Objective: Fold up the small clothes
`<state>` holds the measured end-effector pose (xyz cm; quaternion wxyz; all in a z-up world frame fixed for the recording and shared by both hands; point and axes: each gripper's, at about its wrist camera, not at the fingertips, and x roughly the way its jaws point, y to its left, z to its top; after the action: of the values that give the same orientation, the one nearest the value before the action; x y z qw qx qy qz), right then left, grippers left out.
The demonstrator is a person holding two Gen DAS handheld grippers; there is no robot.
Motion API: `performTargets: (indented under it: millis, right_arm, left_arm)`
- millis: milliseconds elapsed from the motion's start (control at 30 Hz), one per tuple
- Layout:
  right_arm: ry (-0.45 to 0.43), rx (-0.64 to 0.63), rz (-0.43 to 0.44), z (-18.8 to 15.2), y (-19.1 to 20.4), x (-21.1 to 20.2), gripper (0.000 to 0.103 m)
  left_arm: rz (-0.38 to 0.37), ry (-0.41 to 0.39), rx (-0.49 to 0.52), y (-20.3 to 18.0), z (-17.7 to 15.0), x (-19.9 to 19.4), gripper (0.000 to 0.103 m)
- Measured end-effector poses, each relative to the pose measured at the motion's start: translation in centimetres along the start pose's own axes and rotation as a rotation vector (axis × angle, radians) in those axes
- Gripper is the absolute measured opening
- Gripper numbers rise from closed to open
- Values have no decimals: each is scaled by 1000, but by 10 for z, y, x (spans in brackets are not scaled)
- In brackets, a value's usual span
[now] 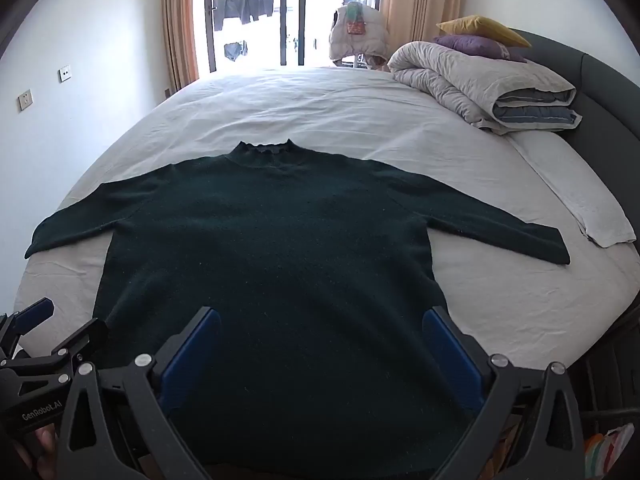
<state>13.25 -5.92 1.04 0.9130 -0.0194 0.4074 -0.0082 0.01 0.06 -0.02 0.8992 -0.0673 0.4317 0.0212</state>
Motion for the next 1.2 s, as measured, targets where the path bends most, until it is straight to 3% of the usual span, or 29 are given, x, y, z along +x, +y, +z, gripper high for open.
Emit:
performTargets:
  millis: [1200]
  right_arm:
    - [21, 2, -10, -6, -2, 6, 103]
  left_arm:
    - [33, -5, -12, 7, 0, 4, 103]
